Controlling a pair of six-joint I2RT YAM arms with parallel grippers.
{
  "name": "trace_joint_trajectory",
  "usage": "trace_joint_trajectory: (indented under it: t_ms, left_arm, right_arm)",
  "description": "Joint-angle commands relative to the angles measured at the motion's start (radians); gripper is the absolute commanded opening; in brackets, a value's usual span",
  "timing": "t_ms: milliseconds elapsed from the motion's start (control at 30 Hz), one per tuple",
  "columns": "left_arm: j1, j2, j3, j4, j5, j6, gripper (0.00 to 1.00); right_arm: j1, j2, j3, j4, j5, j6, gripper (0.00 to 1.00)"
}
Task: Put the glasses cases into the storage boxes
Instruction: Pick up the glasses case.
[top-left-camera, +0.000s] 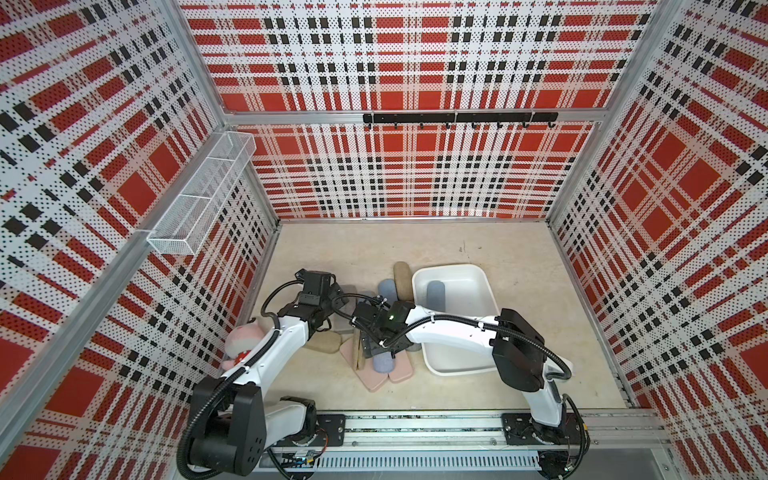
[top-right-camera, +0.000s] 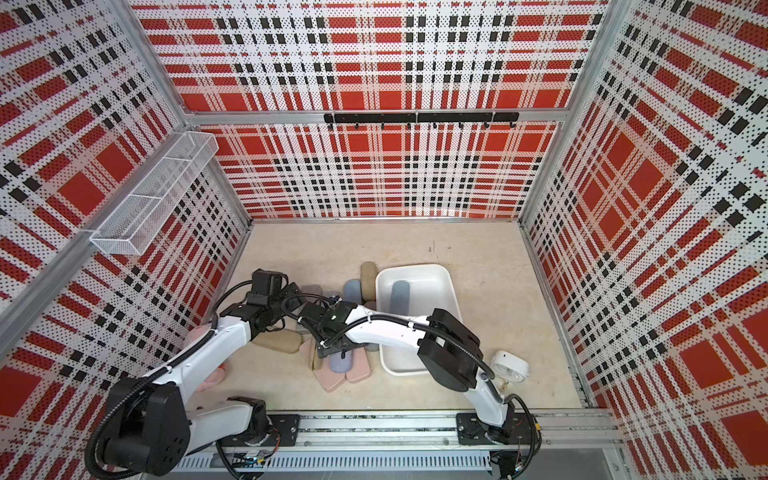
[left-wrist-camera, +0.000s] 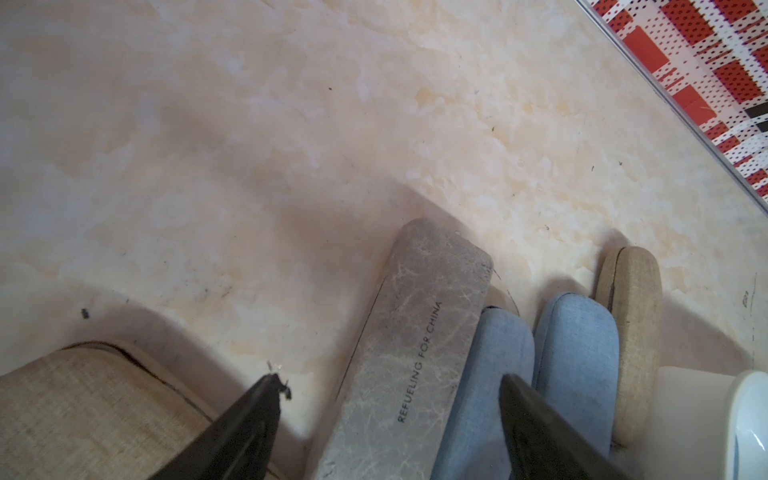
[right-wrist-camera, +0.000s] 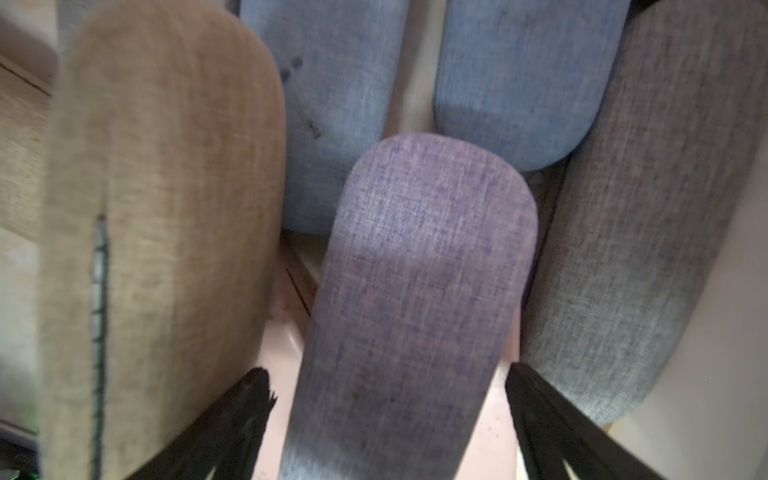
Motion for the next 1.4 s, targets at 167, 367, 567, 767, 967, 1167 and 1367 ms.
trace_joint_trajectory:
  t_ms: [167,367,567,767,967,1167,1367]
  left_arm:
    - [-0.006,0.009,-0.009,0.017,0.001,0.005,0.86]
    - [-0.014,0.015,-0.006,0.023,0.005,0.002,0.86]
    - [-0.017,0.029,-0.006,0.029,0.007,-0.001,0.85]
    - [-0.017,0.031,-0.003,0.034,0.012,-0.005,0.86]
    - [-0.033,0.029,0.004,0.034,0.010,-0.009,0.85]
    - [-0.058,0.033,0.024,0.025,-0.001,-0.009,0.85]
    - [-0.107,0.027,0.036,0.023,-0.009,-0.016,0.85]
  right_arm:
    - [0.003,0.029,0.034,-0.053,0.054,0.030,0.81]
    - [0.000,0.028,0.038,-0.068,0.066,0.031,0.82]
    - [-0.001,0.046,0.038,-0.037,0.039,0.014,0.77]
    - [-0.004,0.052,0.038,-0.030,0.032,0.003,0.70]
    - [-0.003,0.018,0.044,-0.031,0.065,0.004,0.65]
    - [-0.003,-0.070,0.043,-0.028,0.125,0.000,0.62]
    - [-0.044,-0.187,0.023,-0.069,0.229,-0.024,0.62]
